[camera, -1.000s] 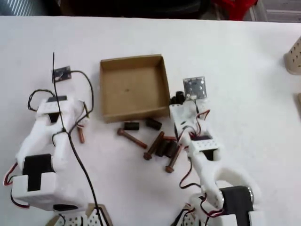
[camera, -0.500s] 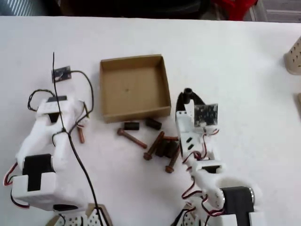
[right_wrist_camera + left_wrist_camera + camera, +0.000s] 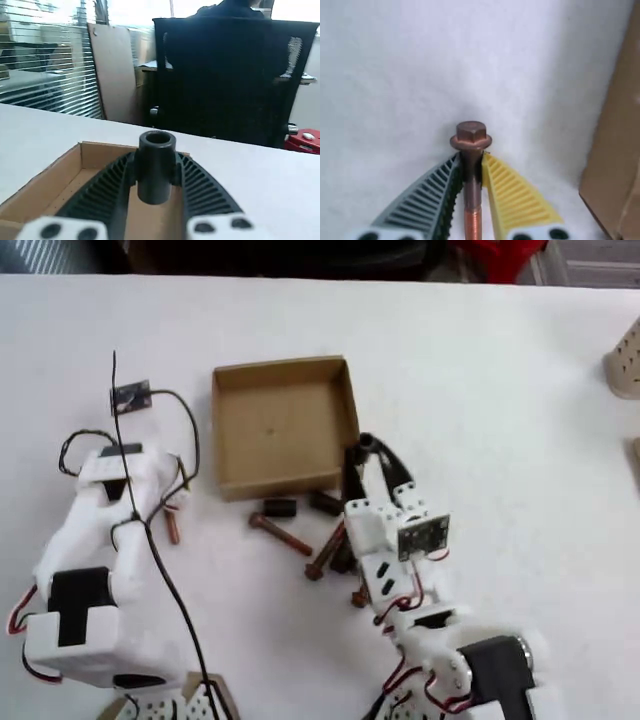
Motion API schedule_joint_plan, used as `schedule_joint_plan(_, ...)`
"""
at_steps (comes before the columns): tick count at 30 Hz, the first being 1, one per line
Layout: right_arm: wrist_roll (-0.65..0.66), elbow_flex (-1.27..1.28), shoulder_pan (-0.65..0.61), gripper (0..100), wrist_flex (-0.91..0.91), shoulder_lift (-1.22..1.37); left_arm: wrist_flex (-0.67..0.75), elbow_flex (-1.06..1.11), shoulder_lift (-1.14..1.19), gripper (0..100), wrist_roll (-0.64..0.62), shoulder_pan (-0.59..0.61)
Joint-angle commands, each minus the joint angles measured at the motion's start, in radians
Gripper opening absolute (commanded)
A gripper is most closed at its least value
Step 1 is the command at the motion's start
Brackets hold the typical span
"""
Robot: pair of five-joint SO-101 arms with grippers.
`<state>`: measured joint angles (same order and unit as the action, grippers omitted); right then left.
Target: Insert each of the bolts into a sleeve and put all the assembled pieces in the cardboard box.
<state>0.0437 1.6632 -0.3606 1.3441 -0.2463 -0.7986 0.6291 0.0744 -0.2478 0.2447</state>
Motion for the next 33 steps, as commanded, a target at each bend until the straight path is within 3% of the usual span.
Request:
schedule_joint_plan(1, -0.052, 0.008, -0.048, 1.4, 0.039, 0.027, 0.026, -0.044, -0.005, 2, 0.009, 0.008)
schedule_joint_plan(5, -0.054, -0.003, -0.140, 1.3, 0.070, 0.139, 0.026, -0.044, -0.005, 2, 0.009, 0.010)
schedule_joint_plan(14, -0.057, -0.018, -0.291, 1.3, 0.395, 0.473, 0.026, -0.043, -0.008, 2, 0.009, 0.010)
schedule_joint_plan(28, -0.058, -0.031, -0.377, 1.4, 0.401, 0.526, 0.021, -0.041, -0.013, 2, 0.011, 0.015)
schedule_joint_plan(33, -0.057, -0.058, -0.383, 1.4, 0.406, 0.625, 0.012, -0.057, -0.033, 2, 0.034, 0.076)
